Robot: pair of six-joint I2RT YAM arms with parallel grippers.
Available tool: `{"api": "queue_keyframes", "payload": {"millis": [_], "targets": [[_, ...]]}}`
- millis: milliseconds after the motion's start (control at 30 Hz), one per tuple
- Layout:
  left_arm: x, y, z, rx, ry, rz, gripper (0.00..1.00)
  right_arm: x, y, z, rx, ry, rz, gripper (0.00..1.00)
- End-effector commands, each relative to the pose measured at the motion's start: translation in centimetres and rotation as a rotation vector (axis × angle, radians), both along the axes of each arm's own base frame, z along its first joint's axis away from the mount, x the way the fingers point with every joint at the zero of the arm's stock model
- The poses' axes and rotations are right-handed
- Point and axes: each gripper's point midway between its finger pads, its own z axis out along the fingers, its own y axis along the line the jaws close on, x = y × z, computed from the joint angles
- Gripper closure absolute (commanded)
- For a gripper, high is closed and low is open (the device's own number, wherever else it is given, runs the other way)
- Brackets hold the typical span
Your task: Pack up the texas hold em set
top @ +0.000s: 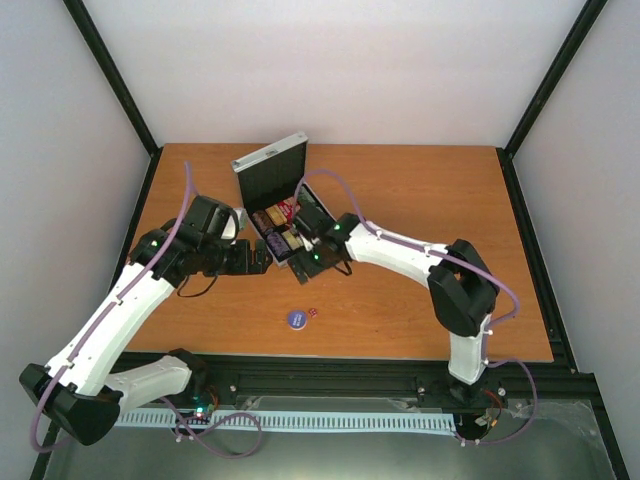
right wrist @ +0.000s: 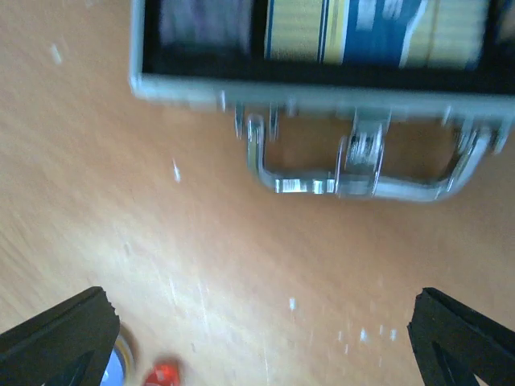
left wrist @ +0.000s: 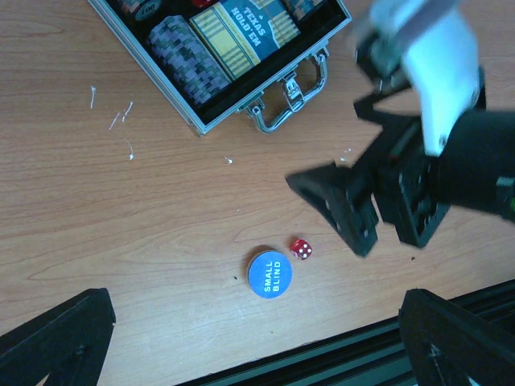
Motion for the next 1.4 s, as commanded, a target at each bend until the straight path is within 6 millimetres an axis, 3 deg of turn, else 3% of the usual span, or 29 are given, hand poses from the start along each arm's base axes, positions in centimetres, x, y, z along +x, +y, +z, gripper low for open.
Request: {"api": "queue_keyframes", "payload": {"millis": [0,100,200,567,867,1133,1300,1367], "targets": [[0.2,-0.1,1.6,-0.027,-0.044,-0.009,0.00,-4.3,-2.0,-1.9,-0.051,0.067,0.009,0.00],[0.1,-0.1,1.3,-0.022,-0.039,-0.013,0.00,-6.8,-1.9,-3.0,-0.067,0.095,0.037,0.00],[0.0,-0.2,1.2,-0.029,-0.036,-0.014,0.00,-8.1,-1.5,-3.9,-0.073,0.113,0.043,0.04],[-0.1,-0.1,1.1,-0.027,-0.035,-0.014,0.00,-8.3,-1.2,-6.3,-0.116,0.147,0.050,0.26],[0.1,-0.2,0.5,-0.024,-0.025,-0.013,0.00,-8.8,-0.9,-7.2,-0.119,0.180,0.066,0.36],[0.5,-0.4,0.4,-0.023,-0.025,-0.015,0.00,-9.1,-1.0,-7.8,-0.129,0.199,0.074,0.38],[0.6,-0.5,0.4,-0.024,-0.026,-0.013,0.00,-9.5,-1.4,-8.3,-0.150,0.208,0.070,0.60],[0.6,-0.5,0.4,-0.027,-0.024,-0.012,0.00,-9.7,-1.7,-8.5,-0.156,0.212,0.075,0.61]]}}
